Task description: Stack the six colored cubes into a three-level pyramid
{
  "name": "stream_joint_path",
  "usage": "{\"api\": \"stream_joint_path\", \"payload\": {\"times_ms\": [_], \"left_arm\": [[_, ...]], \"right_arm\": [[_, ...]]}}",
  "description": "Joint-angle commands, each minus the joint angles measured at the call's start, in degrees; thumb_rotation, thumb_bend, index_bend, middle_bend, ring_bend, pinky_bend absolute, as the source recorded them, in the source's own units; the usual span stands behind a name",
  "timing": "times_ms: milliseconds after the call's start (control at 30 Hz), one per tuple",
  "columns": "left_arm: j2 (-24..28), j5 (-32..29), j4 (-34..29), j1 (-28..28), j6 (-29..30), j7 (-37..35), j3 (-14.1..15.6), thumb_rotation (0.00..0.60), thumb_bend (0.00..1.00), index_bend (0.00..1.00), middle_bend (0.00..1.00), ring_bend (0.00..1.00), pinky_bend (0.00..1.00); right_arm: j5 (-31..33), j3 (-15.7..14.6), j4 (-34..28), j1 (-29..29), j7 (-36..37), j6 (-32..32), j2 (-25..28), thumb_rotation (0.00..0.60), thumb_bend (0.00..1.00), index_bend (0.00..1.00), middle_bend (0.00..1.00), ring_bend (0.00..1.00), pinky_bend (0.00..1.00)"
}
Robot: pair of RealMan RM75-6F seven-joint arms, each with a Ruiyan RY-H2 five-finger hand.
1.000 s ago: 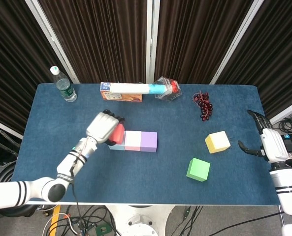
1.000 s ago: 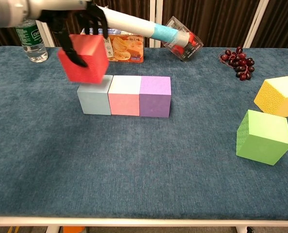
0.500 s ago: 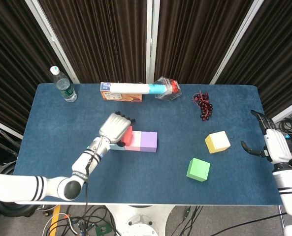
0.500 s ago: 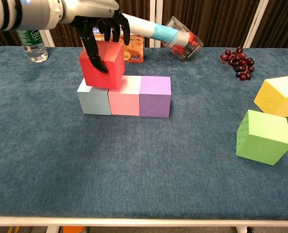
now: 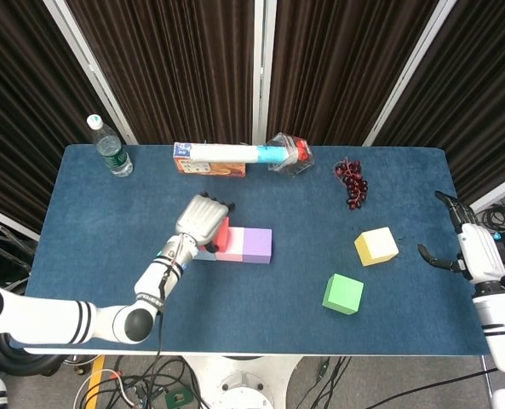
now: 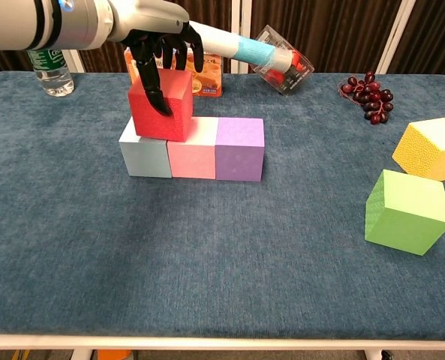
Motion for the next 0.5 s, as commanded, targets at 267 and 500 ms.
{"api": "stream_joint_path", "payload": {"times_ms": [267,500], "left_arm": [[0.6,-2.8,-1.1,-1.5,0.8,0.3,0.7,0.6,0.0,0.18,0.24,0.15,0.2],[1.7,0.4,-1.9,-0.8,-0.3,-1.5,1.8,0.6,0.0,0.17,0.2,0.12,0.16]], "right_arm": [[-0.1,0.0,0.2,-0.2,0.4,0.2,0.0,0.6,0.25,0.0,0.08,0.0,0.0],[-0.1,0.1,0.2,-0.3,0.5,0.5,0.1,0.6,0.25,0.0,0.08,0.0,0.0]]}}
